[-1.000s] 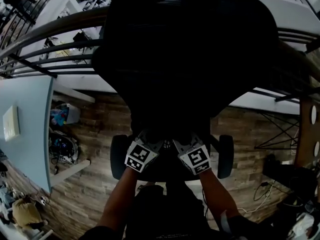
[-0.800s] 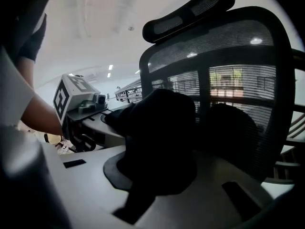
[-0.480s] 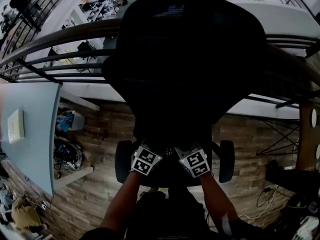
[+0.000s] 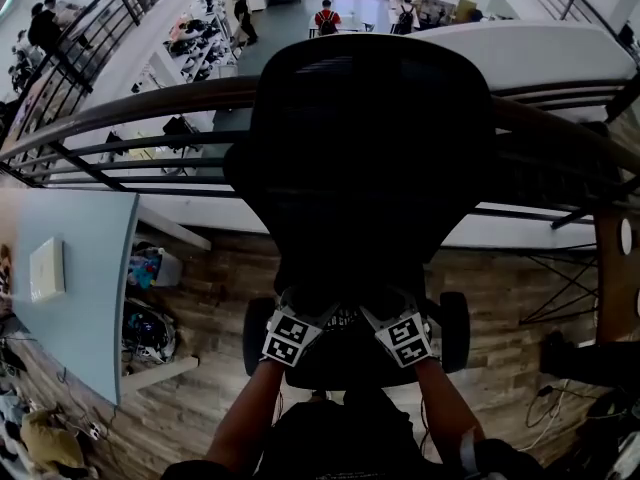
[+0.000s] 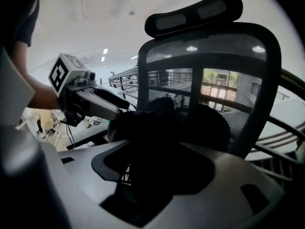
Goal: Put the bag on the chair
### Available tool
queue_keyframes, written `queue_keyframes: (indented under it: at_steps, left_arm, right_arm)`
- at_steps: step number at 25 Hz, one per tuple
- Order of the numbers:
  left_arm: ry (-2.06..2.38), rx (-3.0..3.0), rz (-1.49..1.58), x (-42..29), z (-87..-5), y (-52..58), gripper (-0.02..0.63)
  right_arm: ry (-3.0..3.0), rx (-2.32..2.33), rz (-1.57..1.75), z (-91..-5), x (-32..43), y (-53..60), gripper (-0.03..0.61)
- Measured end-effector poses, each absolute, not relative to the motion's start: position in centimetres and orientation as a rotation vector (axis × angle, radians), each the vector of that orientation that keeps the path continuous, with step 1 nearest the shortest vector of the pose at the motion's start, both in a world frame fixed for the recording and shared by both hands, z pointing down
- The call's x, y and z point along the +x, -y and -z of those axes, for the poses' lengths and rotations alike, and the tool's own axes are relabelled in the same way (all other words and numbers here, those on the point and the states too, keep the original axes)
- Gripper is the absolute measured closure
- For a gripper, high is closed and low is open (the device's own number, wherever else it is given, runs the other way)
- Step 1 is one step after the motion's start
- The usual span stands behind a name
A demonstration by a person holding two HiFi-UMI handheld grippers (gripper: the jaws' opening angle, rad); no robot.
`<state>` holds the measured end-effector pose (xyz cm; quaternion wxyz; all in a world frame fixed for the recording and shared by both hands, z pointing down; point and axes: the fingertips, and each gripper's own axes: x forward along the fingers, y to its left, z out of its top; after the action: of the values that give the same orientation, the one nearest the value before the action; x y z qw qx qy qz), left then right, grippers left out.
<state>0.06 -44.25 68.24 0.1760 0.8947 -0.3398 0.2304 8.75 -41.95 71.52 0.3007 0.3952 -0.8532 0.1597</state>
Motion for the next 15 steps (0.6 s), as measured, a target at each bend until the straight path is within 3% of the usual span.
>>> queue_keyframes:
  at_steps: [9,13,15]
  left_arm:
    - [1.002,2.626,-0.572,0.1,-63.0,44.0,0.380]
    - [1.050,2.639,-0.495,-0.4,-60.6,43.8,0.402]
    - [1.075,2.661,-0.473,-0.6,-59.1,43.5,0.434]
  right_arm:
    - [2.299,1.223,-0.344,-64.4,9.1,42.3,0.330]
    - [2.288,1.283,-0.206,-61.2,8.0,42.6,0.415]
    - [2.276,1.335,-0.151,-59.7,7.6,42.7,0.511]
